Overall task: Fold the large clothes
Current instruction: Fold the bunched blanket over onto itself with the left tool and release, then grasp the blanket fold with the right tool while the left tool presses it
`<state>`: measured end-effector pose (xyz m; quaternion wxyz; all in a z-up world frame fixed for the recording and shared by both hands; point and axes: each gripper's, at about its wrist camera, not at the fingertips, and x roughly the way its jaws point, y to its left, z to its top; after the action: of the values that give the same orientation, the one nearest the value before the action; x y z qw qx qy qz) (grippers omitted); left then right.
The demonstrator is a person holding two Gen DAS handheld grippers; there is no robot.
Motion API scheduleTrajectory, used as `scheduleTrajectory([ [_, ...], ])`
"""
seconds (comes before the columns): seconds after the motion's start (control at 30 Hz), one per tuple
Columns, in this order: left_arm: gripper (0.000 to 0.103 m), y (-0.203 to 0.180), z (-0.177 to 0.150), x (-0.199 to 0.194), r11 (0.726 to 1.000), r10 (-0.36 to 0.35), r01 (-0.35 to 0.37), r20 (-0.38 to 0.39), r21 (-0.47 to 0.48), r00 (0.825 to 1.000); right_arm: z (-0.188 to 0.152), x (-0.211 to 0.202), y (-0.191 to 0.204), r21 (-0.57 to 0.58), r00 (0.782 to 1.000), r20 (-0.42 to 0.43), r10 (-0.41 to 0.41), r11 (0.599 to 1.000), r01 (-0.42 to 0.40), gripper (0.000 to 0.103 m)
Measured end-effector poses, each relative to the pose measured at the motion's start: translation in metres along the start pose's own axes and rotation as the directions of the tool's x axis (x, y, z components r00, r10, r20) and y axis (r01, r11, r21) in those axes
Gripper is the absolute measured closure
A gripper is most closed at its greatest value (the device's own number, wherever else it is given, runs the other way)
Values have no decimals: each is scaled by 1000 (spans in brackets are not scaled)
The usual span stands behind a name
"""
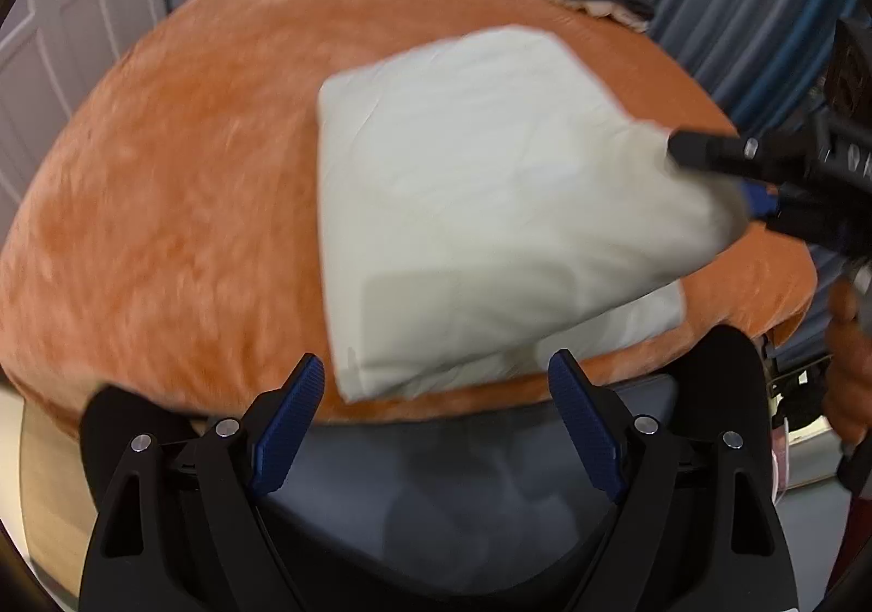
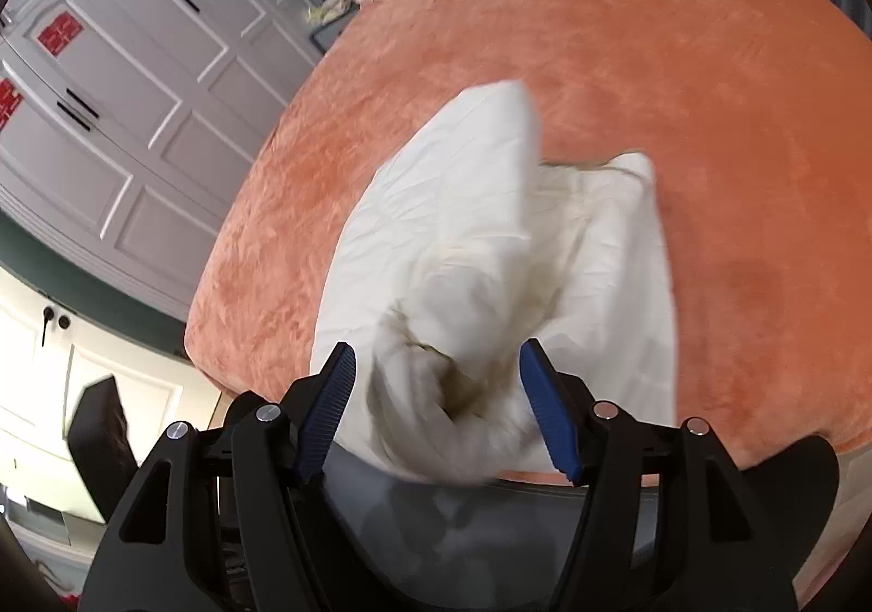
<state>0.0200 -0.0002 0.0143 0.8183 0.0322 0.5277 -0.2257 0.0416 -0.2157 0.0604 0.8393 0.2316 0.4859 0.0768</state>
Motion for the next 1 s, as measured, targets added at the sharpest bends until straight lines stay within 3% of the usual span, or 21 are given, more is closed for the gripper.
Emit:
scheduleTrajectory([
  [0.03, 22, 2, -2, 6, 1000, -7, 7, -9, -1, 1000, 3, 7, 1, 0, 1000, -16, -1, 1000, 1, 43],
  [0.07, 22, 3, -4, 9, 1000, -6, 6, -12, -2, 1000, 6, 13, 3, 1, 1000, -31, -6, 1000, 6, 50],
  [0.1, 22, 4, -5, 14, 1000, -5, 5, -10, 2, 1000, 9, 17, 5, -8, 999, -40, -13, 1000, 13, 59],
  [0.13, 22, 3, -6, 19, 1000, -2, 3, -8, 13, 1000, 11, 18, 6, -24, 999, -38, -26, 999, 25, 77],
  [0.17, 22, 4, -7, 23, 1000, 5, -5, -11, 19, 1000, 14, 15, 6, -35, 999, -26, -26, 999, 25, 83],
  [0.27, 24, -1, -4, 33, 998, 32, -32, -7, 49, 999, 21, -9, 2, -33, 999, 41, -7, 999, 8, 85],
  [0.37, 34, -5, 2, 39, 993, 89, -89, 12, 79, 996, 15, -32, -12, -33, 989, 100, -105, 994, 109, 85],
  [0.57, 48, -10, 10, 60, 995, 71, -67, -58, 75, 996, -25, 0, -51, -26, 949, 21, -313, 949, 314, 85],
  [0.63, 54, -14, 8, 68, 994, 79, -72, -88, 78, 993, -37, 15, -59, -29, 942, 2, -335, 942, 335, 85],
  [0.77, 55, -15, 4, 77, 995, 85, -79, -108, 56, 990, -49, 37, -67, -41, 931, -19, -363, 931, 362, 84],
  [1.0, 55, -20, -3, 88, 992, 113, -107, -104, 60, 988, -57, 56, -80, -39, 935, -9, -354, 935, 353, 82],
])
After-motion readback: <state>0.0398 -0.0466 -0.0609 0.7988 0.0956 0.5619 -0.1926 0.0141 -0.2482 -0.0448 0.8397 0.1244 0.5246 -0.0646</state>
